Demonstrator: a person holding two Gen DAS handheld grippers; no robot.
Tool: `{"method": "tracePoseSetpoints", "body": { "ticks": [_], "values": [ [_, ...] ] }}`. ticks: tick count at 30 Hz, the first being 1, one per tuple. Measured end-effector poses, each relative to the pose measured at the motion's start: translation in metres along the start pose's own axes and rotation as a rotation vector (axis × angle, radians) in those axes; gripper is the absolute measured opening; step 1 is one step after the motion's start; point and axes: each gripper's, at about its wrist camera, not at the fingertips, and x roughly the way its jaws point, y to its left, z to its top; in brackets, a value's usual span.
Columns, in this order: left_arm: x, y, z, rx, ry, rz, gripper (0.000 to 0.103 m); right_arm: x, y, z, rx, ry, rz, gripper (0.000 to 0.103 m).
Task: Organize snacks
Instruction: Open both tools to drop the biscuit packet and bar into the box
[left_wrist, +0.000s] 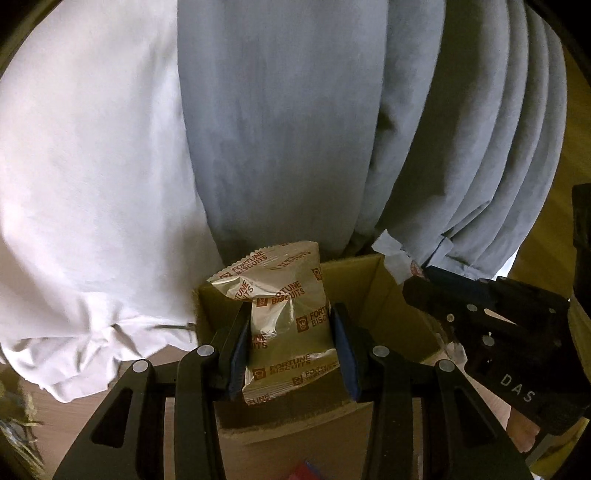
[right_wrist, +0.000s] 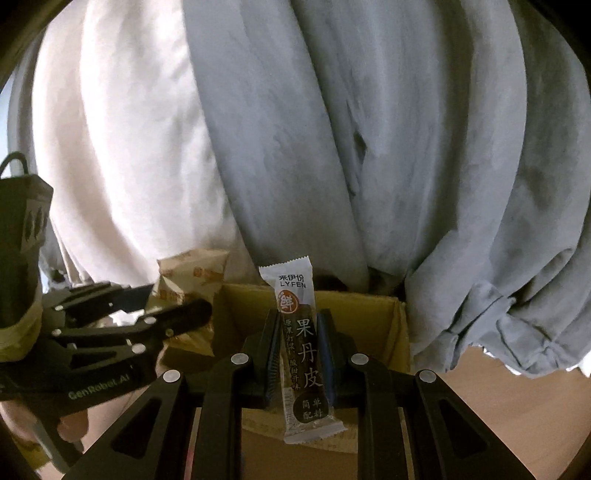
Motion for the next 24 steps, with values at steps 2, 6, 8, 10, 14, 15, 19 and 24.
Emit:
{"method": "tracePoseSetpoints", "body": {
  "ticks": [2,6,8,10,14,15,19,24],
  "values": [
    [0.008,0.0,0.0,-0.006,0.014,0.009,0.043,0.009,-0.003,0.0,0.008,0.019,0.002,0.021],
    [0.012,0.001,-0.003,-0.02,0.011,0.041,0.061,0.02,-0.006,-0.003,0.003,0.041,-0.021,0.03],
    [0.009,0.001,-0.007,-0.004,0.005,0.057,0.062,0.021,-0.006,-0.004,-0.002,0.04,-0.043,0.037],
    [0.002,-0.002,-0.01,0.002,-0.001,0.065,0.063,0.018,-0.006,-0.007,-0.013,0.035,-0.056,0.037],
    [-0.017,-0.005,-0.017,0.009,-0.04,0.088,0.066,0.004,-0.007,-0.012,-0.002,0.02,-0.069,0.037],
    [-0.026,-0.008,-0.02,0.012,-0.059,0.094,0.067,0.0,-0.008,-0.014,-0.001,0.017,-0.076,0.037],
    [-0.053,-0.016,-0.027,0.016,-0.108,0.105,0.068,-0.024,-0.005,-0.02,-0.004,-0.008,-0.093,0.037],
    [-0.087,-0.031,-0.042,0.038,-0.178,0.07,0.069,-0.054,0.0,-0.03,-0.011,-0.036,-0.091,0.037]
  ]
}}
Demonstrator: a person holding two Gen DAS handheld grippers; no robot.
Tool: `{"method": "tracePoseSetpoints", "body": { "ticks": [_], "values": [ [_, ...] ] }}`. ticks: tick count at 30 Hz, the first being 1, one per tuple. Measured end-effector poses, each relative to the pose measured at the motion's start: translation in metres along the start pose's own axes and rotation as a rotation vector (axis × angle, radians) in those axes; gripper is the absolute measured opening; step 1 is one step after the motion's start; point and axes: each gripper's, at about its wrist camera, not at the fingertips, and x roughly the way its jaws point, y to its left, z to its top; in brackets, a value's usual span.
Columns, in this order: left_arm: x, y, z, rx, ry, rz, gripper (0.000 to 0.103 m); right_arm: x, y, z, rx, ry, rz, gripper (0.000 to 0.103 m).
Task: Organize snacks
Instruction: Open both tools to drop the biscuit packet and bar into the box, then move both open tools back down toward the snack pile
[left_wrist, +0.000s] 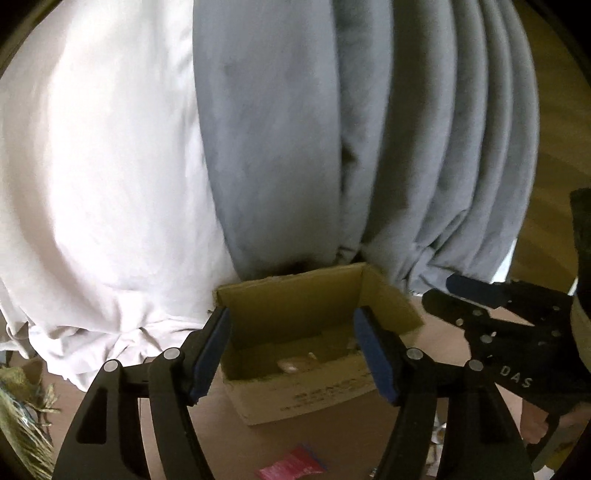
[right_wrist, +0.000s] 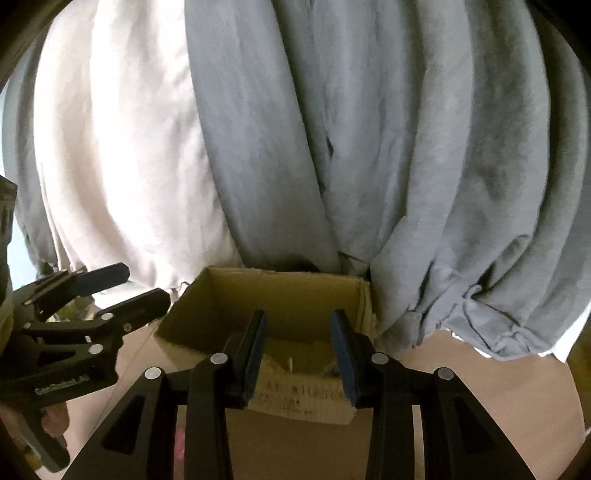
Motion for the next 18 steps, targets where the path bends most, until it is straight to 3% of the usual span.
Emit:
{"method": "tracePoseSetpoints", "body": {
  "ticks": [8,18],
  "values": [
    [-0.038,-0.024,-0.026,0.036,-0.043,-0.007,0.069,-0.044,-0.005,-0.028,0.035,-0.018,-0.01,0.037],
    [-0.06,-0.053,-0.079,0.1,0.021,-0.03,0.069,-0.082,-0.014,-0.084,0.062,0.038,-0.087,0.037]
  ]
}}
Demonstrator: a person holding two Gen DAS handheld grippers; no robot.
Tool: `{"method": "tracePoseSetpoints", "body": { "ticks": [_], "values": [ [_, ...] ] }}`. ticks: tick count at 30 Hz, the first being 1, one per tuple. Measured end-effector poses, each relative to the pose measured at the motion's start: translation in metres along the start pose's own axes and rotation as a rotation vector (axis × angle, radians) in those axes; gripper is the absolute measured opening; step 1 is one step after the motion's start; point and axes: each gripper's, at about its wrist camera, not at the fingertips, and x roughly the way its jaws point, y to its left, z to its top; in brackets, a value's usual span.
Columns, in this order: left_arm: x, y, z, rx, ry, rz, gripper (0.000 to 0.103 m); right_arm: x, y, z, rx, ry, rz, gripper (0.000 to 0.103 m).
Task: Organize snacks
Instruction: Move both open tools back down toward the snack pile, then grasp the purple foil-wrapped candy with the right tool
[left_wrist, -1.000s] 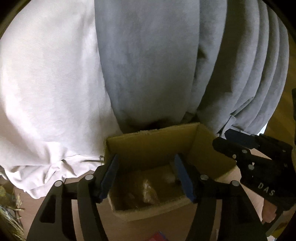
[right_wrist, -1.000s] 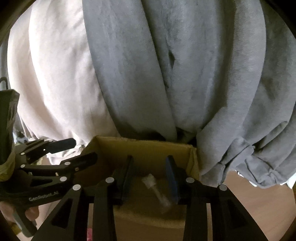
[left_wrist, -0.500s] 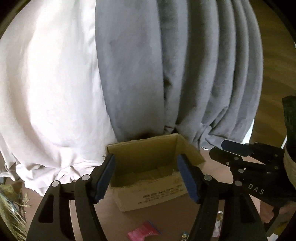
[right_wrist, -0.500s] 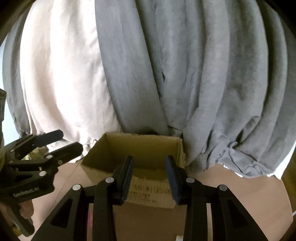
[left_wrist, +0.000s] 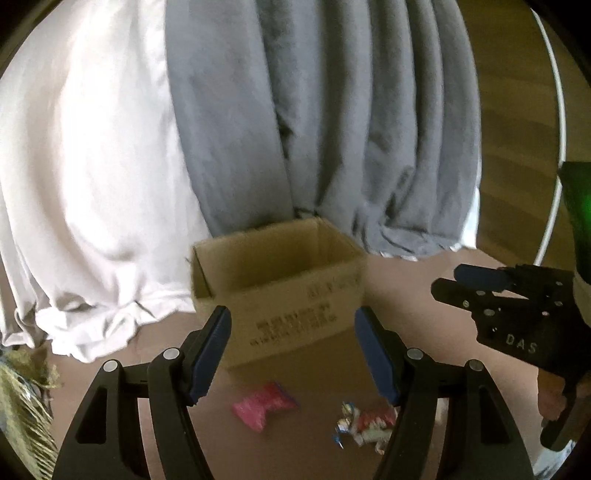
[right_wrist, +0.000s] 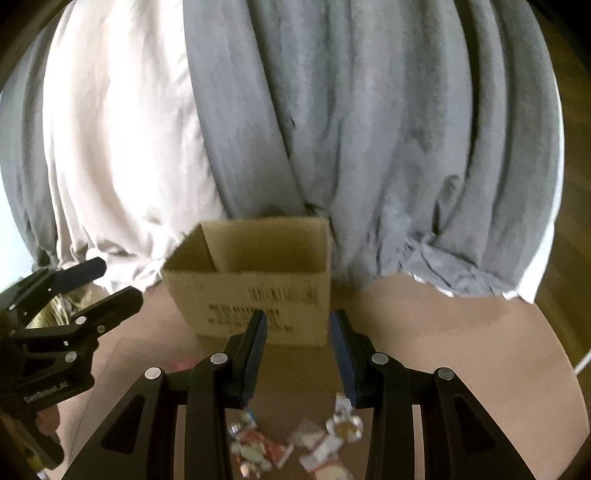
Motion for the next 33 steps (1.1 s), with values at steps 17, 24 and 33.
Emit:
{"method": "tracePoseSetpoints", "body": {
  "ticks": [17,24,33],
  "values": [
    [0.0,-0.057,-0.075,0.234,0.13,-0.165,0.068,-0.005,-0.001,-0.098,0.016,0.297,0.069,0.037],
    [0.025,-0.062,-0.107,0.218,0.258,-0.245,0.064,0.013,0.005,-0.129,-0.002,0.434,0.12,0.037],
    [0.048,-0.058,-0.127,0.142,0.376,-0.301,0.058,0.035,0.011,-0.151,-0.041,0.534,0.179,0.037]
  ]
}}
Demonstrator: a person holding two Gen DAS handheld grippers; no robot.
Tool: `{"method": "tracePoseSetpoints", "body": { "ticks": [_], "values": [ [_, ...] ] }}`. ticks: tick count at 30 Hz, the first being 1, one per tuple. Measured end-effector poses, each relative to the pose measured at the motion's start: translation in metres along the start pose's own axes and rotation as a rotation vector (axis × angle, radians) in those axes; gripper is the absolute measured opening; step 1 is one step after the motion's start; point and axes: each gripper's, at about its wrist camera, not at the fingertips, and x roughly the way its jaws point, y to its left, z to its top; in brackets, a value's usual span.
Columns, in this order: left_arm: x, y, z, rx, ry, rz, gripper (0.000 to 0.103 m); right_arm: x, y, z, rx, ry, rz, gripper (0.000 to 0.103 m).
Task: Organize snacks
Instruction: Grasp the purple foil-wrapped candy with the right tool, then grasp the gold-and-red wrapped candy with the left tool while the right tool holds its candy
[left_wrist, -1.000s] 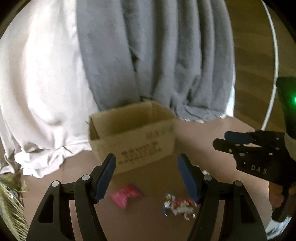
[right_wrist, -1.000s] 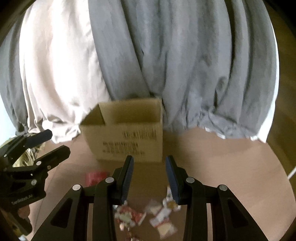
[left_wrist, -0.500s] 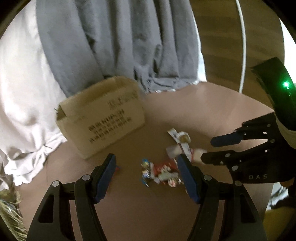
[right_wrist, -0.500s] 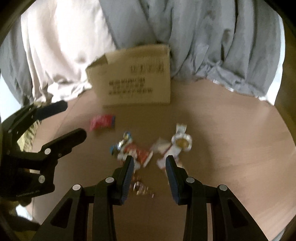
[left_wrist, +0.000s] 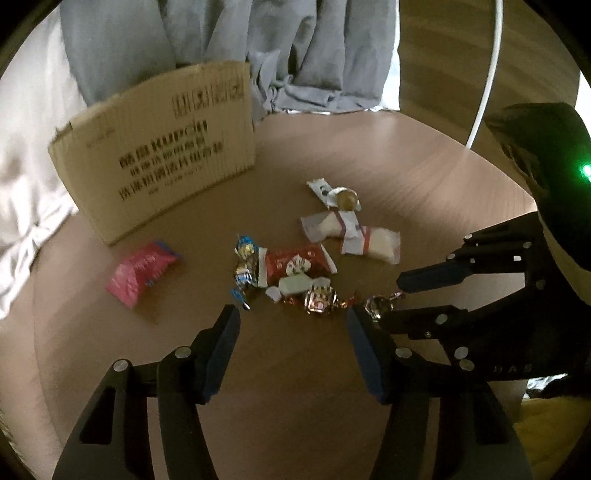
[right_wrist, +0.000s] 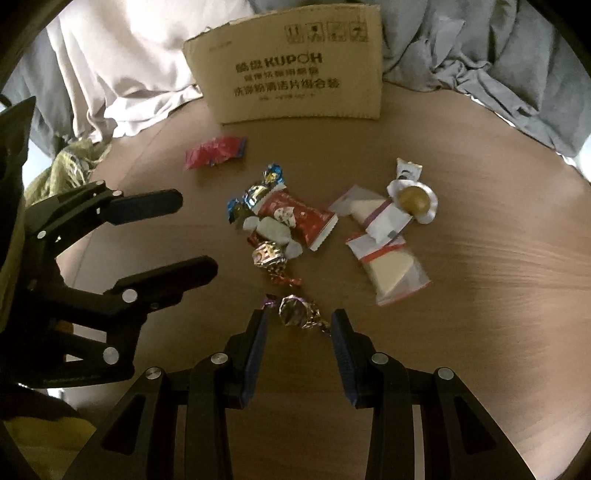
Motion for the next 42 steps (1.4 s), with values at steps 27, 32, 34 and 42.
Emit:
{"method": "tracePoseSetpoints", "body": {
  "ticks": [27,32,34,42],
  "values": [
    [0.021,0.003,0.001,-0.095,0.068,-0.068,0.055,0.004,0.001,-0.001,-0.037,-0.042,-0.027,0.026],
    [0.028,-0.002,0.01,-0.137,0.084,-0.085,0.05,-0.008,-0.014,-0.002,0.037,-0.076,-0.051,0.026],
    [0.032,-0.004,0.014,-0.168,0.093,-0.09,0.045,-0.011,-0.02,-0.002,0.062,-0.096,-0.065,0.026],
    [0.048,-0.009,0.026,-0.317,0.148,-0.06,0.035,-0.019,-0.039,-0.004,0.141,-0.144,-0.087,0.026]
  ]
}}
